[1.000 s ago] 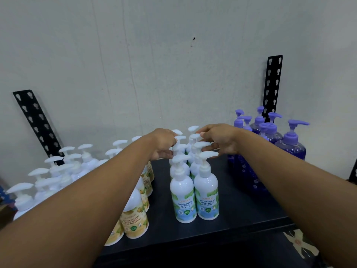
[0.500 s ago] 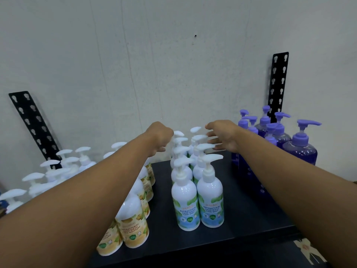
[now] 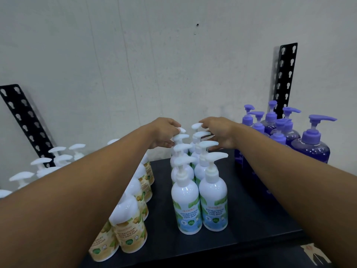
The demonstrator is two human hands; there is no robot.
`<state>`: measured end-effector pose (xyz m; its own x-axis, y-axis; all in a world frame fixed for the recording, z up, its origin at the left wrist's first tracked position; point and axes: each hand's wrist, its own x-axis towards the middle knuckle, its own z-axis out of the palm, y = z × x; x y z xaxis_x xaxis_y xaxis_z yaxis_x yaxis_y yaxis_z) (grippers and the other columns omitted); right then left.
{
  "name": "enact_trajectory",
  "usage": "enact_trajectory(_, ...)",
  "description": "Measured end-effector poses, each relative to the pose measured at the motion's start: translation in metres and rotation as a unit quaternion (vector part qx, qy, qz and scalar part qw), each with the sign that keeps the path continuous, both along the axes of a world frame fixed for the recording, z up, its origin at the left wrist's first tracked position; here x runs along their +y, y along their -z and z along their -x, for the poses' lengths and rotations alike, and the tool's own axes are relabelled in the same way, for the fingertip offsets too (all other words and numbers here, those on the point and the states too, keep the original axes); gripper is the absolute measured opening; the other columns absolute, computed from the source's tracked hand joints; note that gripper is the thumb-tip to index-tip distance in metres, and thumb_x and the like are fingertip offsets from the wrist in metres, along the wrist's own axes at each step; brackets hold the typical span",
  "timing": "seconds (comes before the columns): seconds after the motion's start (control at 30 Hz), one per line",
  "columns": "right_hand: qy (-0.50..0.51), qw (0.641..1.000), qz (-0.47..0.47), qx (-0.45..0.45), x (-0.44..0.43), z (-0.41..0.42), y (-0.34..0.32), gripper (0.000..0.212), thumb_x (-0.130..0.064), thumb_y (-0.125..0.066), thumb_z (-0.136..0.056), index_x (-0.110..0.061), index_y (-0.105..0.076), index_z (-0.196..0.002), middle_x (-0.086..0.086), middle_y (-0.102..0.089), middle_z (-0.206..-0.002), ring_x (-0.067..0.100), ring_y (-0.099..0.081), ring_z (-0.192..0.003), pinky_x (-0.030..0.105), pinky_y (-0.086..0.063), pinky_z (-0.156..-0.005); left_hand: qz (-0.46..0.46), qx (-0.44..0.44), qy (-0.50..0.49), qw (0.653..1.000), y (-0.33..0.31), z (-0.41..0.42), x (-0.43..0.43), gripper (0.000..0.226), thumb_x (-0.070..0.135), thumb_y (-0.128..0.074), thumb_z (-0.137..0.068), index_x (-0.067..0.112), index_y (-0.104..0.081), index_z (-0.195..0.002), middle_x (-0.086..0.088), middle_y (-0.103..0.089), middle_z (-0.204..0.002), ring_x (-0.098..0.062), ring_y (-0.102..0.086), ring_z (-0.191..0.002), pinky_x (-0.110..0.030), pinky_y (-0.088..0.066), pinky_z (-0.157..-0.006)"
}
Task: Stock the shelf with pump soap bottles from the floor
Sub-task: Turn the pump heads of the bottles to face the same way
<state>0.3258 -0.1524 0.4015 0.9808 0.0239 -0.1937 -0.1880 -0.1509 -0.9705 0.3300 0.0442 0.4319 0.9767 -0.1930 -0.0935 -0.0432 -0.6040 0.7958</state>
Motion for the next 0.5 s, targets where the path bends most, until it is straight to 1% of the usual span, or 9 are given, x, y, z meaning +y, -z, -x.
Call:
enact_trajectory(0.07,0.003,1.000,-0.021,0.001,0.0011,-0.0012,0.0015,0.035,-0.021,-0.038,-0.102,-0.013,-0.057,-0.130,0.007,-0.060,-0.084,0.023,-0.053,-0.066,0.036,-0.046,-0.061,0.000,-0.015,-0.011,1.000,0.0010,-0.0017,-0.0015,0.023,0.018,-0.057,-0.103,0.012,-0.062,-0.124,-0.009,-0.064,-0.110,-0.023,-0.064,-0.083,-0.031,-0.059,-0.077)
enact_trajectory(0.17,0.008,0.998,-0.054,0.005,0.0014,-0.0029,0.0048,0.039,-0.017,-0.036,-0.100,-0.009,-0.057,-0.132,0.005,-0.058,-0.068,0.020,-0.046,-0.051,0.031,-0.042,-0.050,-0.005,-0.030,-0.026,0.999,0.0007,-0.0031,-0.0047,0.020,0.021,-0.061,-0.102,0.009,-0.063,-0.116,-0.010,-0.064,-0.104,-0.024,-0.064,-0.085,-0.030,-0.060,-0.073)
enact_trajectory(0.3,0.008,0.996,-0.086,0.005,0.0001,-0.0006,0.0052,0.035,-0.013,-0.035,-0.099,-0.010,-0.061,-0.121,0.006,-0.053,-0.067,0.020,-0.042,-0.048,0.031,-0.040,-0.048,-0.008,-0.039,-0.038,0.999,0.0010,-0.0036,-0.0068,0.024,0.025,-0.063,-0.100,0.007,-0.062,-0.116,-0.009,-0.064,-0.100,-0.021,-0.064,-0.077,-0.026,-0.057,-0.062)
enact_trajectory(0.43,0.012,0.996,-0.092,0.008,-0.0004,-0.0004,0.0059,0.042,-0.012,-0.035,-0.099,-0.006,-0.058,-0.134,0.007,-0.054,-0.069,0.020,-0.044,-0.049,0.031,-0.043,-0.050,-0.006,-0.045,-0.042,0.998,0.0023,-0.0038,-0.0075,0.026,0.026,-0.064,-0.100,0.006,-0.062,-0.116,-0.009,-0.064,-0.100,-0.020,-0.064,-0.077,-0.026,-0.057,-0.063)
enact_trajectory(0.5,0.013,0.996,-0.090,0.005,0.0003,0.0008,0.0052,0.043,-0.012,-0.034,-0.099,-0.006,-0.059,-0.134,0.006,-0.054,-0.069,0.019,-0.046,-0.046,0.029,-0.043,-0.046,-0.004,-0.049,-0.045,0.998,0.0025,-0.0031,-0.0083,0.026,0.026,-0.064,-0.100,0.006,-0.062,-0.116,-0.009,-0.064,-0.099,-0.019,-0.063,-0.077,-0.025,-0.058,-0.063)
